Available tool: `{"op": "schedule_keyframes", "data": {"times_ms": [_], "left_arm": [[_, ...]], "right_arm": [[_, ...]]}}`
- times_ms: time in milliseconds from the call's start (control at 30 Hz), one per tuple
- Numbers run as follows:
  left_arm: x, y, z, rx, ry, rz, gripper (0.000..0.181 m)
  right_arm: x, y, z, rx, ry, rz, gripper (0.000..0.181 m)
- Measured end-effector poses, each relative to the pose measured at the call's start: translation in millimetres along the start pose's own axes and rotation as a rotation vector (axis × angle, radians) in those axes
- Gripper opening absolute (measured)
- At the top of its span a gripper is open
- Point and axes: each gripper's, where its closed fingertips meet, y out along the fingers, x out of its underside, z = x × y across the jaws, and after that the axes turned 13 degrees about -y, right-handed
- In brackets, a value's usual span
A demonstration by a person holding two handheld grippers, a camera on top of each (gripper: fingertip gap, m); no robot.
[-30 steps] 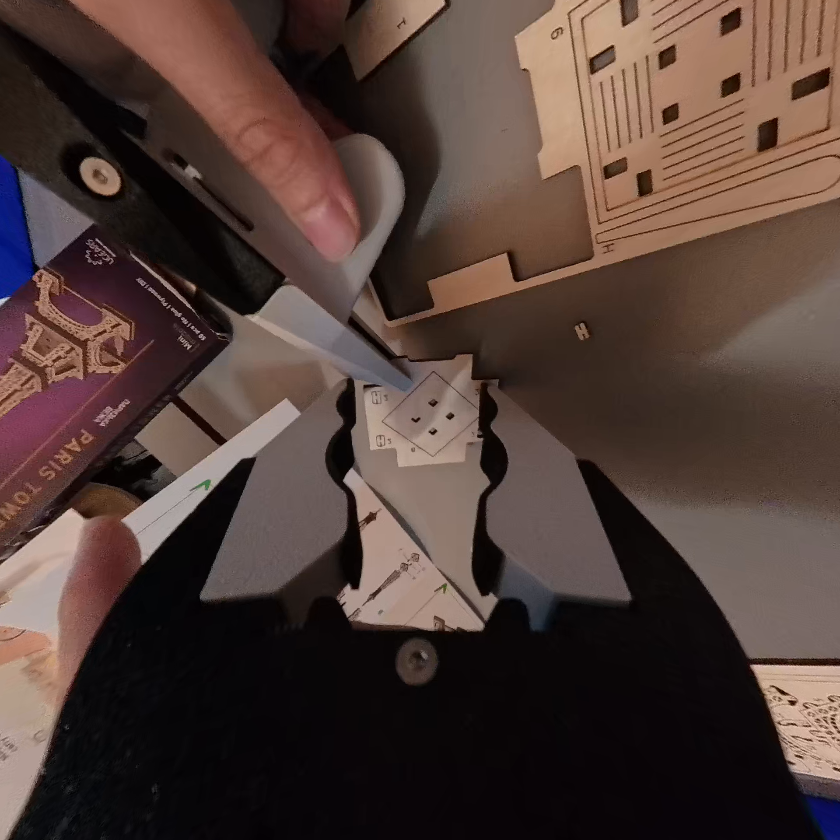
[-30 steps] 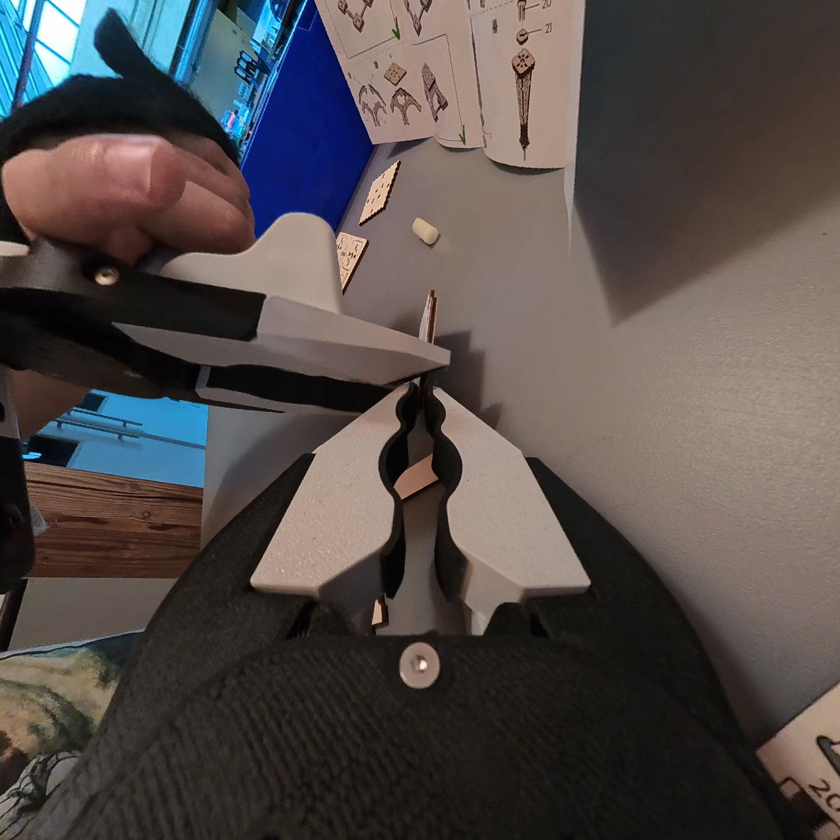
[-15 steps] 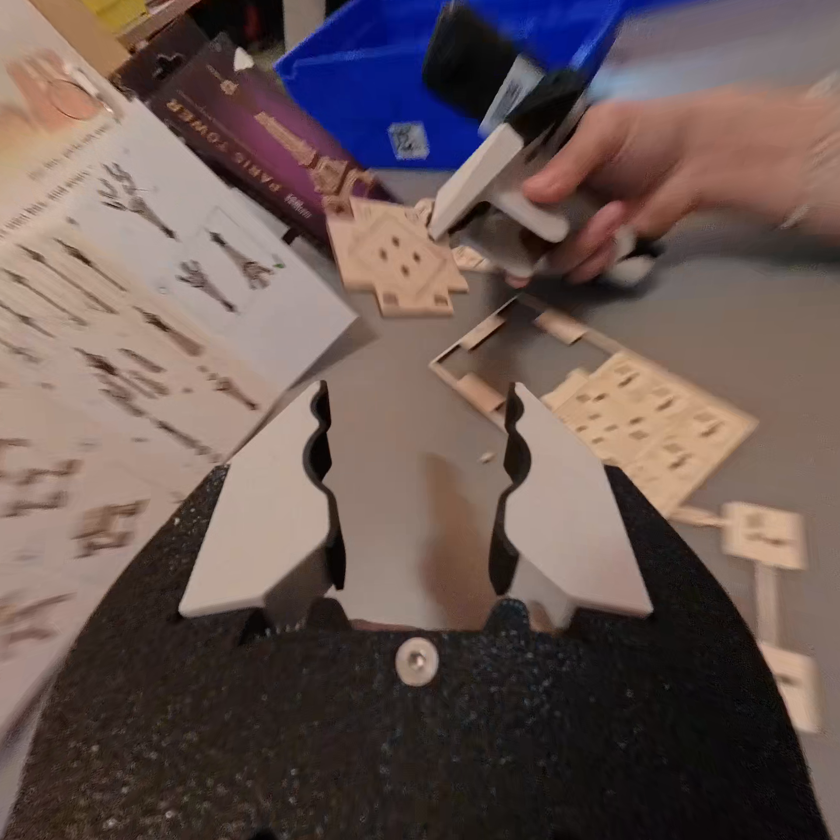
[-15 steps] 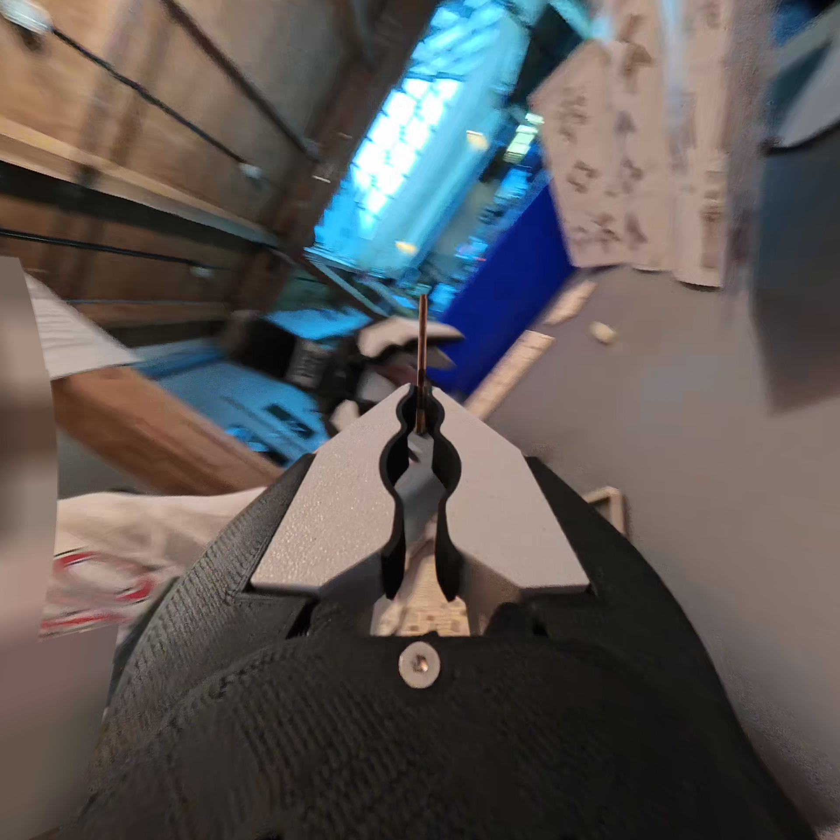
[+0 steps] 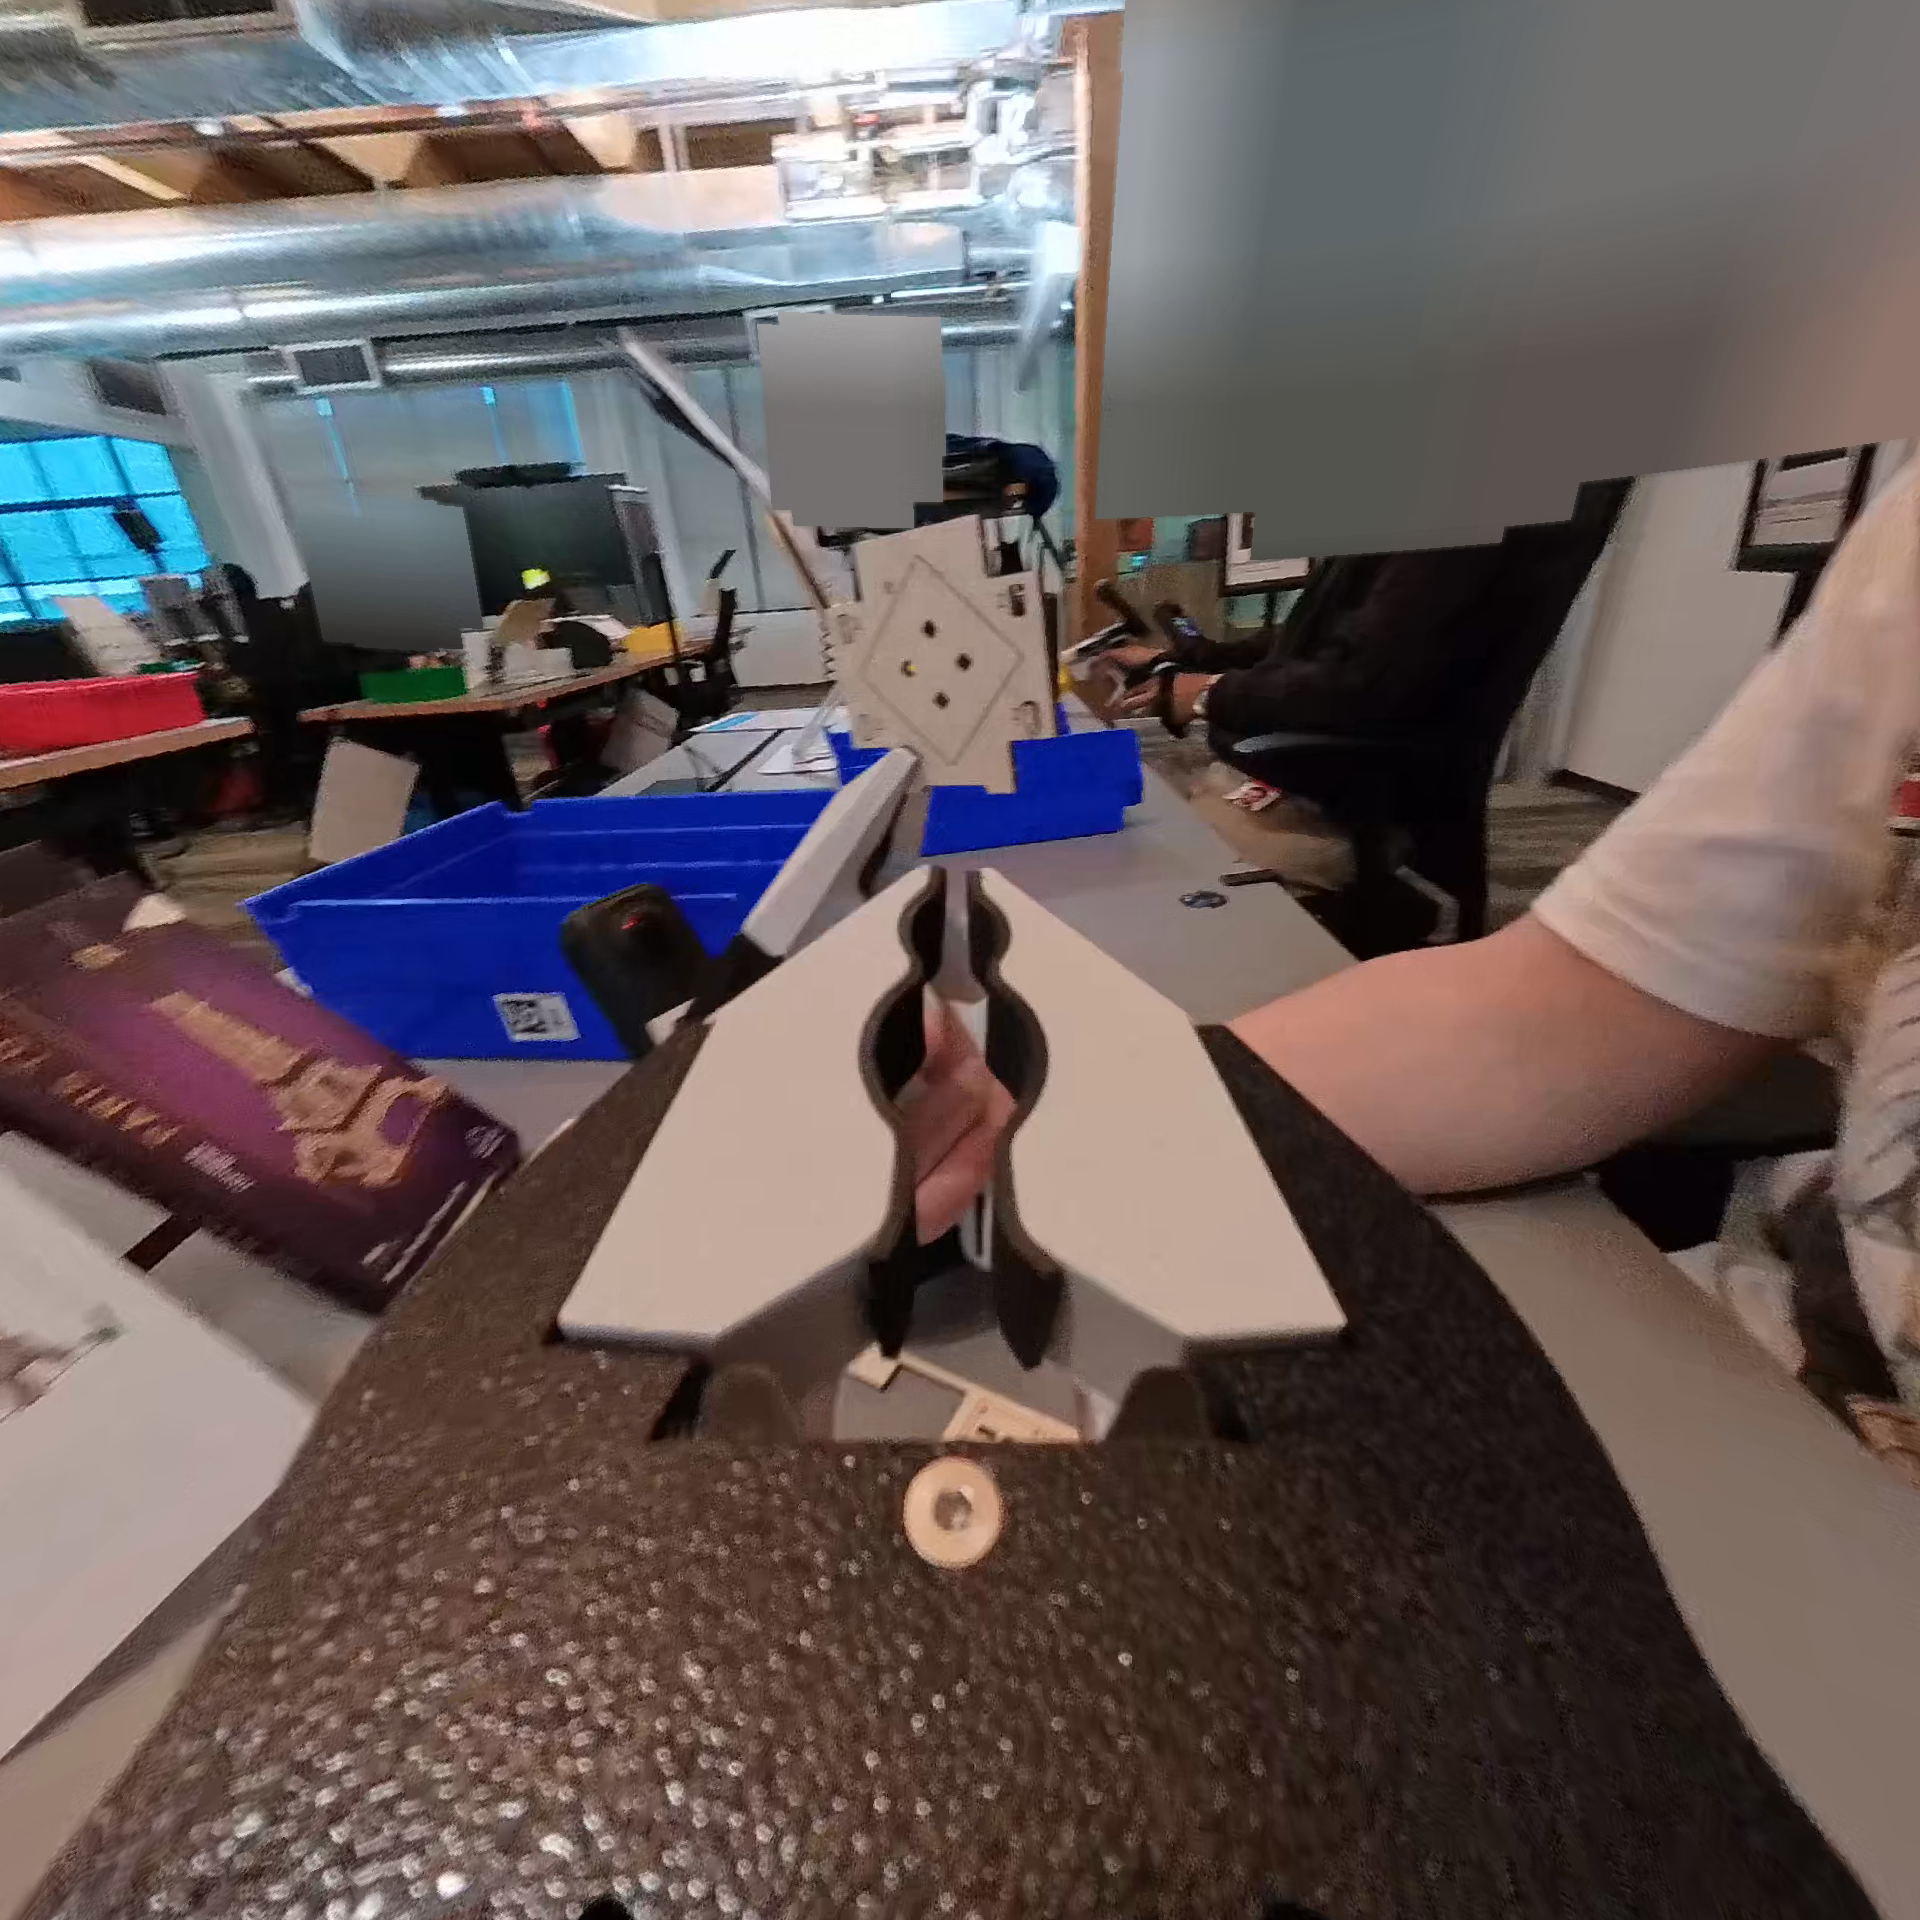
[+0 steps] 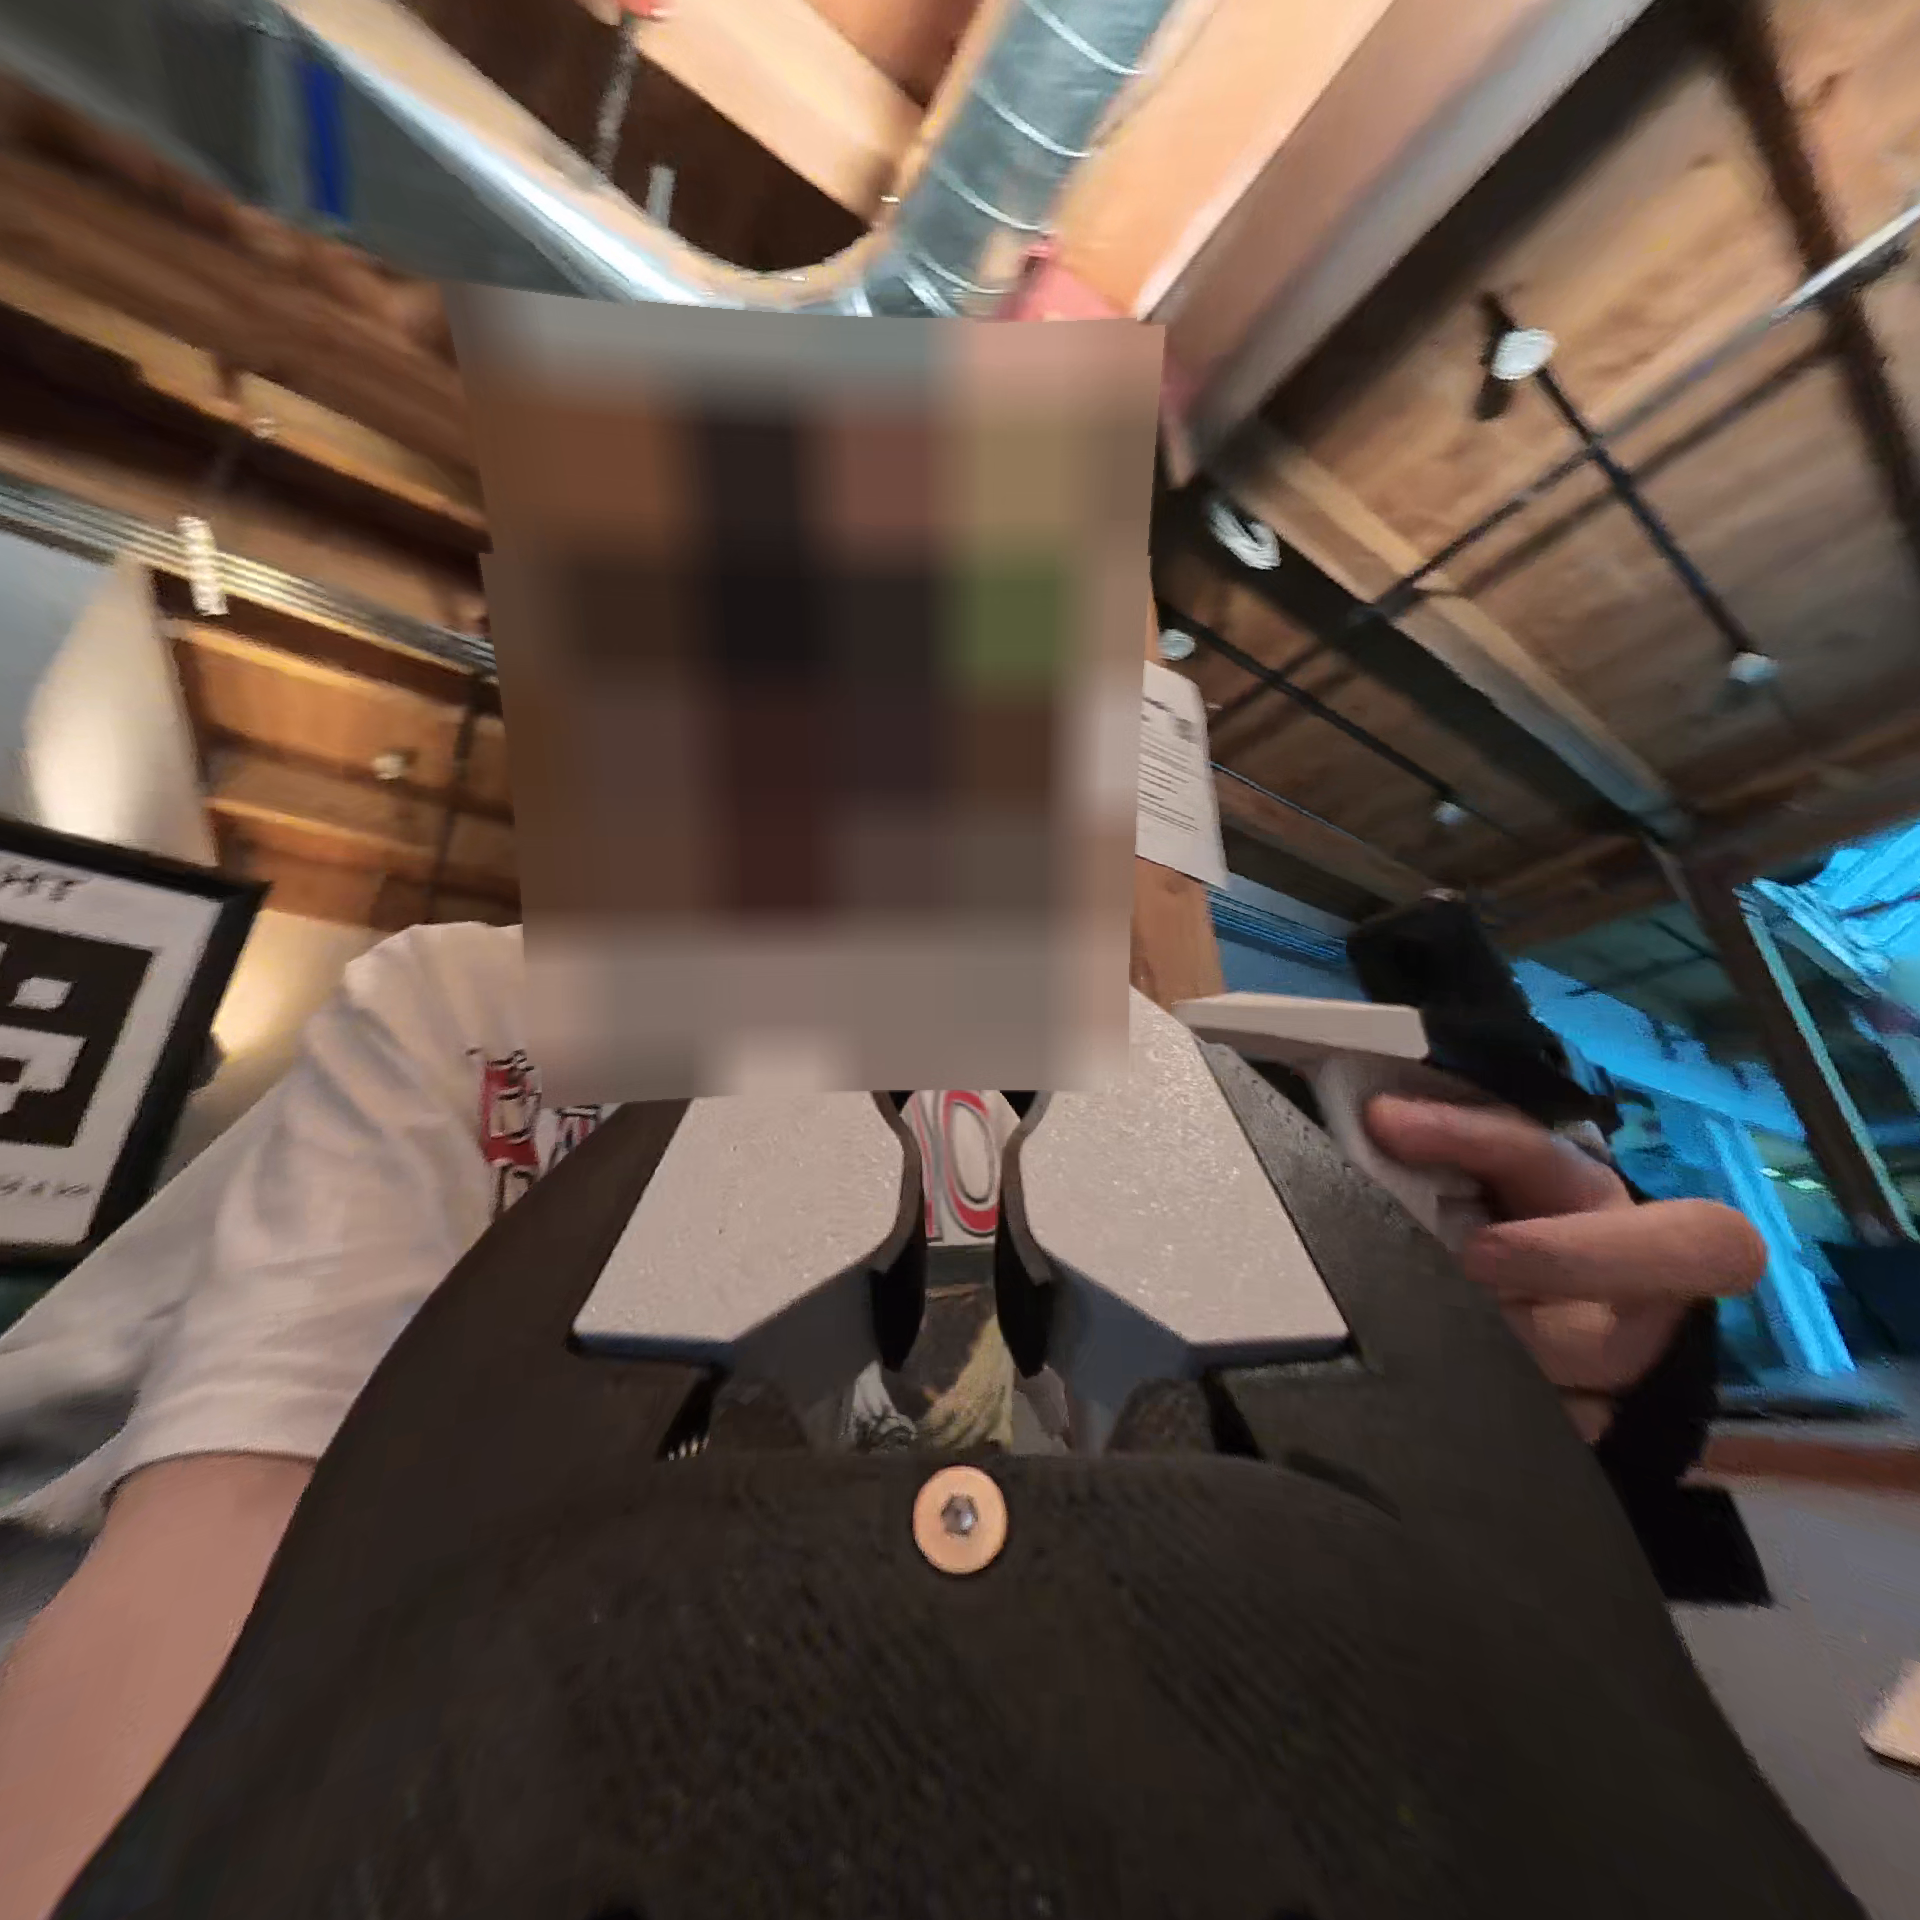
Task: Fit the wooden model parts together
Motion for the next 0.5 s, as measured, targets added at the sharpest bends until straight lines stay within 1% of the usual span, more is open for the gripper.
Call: {"op": "schedule_keyframes", "data": {"times_ms": [33,67,100,167,233,267,367,500], "left_arm": [[0.6,4.1,6.9,0.019,0.001,-0.001,0.0],[1.6,7.5,12.3,0.032,-0.001,-0.002,0.002],[2.1,10.6,17.3,0.046,-0.02,0.0,0.01],[5.6,15.9,32.4,0.124,-0.058,-0.019,0.011],[7.8,23.0,31.9,0.102,-0.038,-0.034,0.011],[8.3,26.6,31.4,0.089,-0.018,-0.043,0.008],[9.8,37.2,44.7,0.143,0.019,-0.084,0.007],[12.3,45.3,47.3,0.145,0.082,-0.132,0.007]], "right_arm": [[0.0,0.9,-3.3,-0.036,0.006,0.006,0.0],[0.2,1.8,-7.2,-0.073,0.008,0.009,0.0],[0.9,2.9,-11.5,-0.107,0.007,0.006,0.0],[2.7,4.7,-21.4,-0.173,0.011,-0.006,0.0],[4.5,5.8,-27.3,-0.207,0.021,-0.015,0.0],[6.1,6.6,-28.5,-0.215,0.027,-0.023,0.0],[11.4,8.4,-27.8,-0.216,0.039,-0.046,0.0],[16.5,10.2,-28.7,-0.221,0.051,-0.072,0.001]]}}
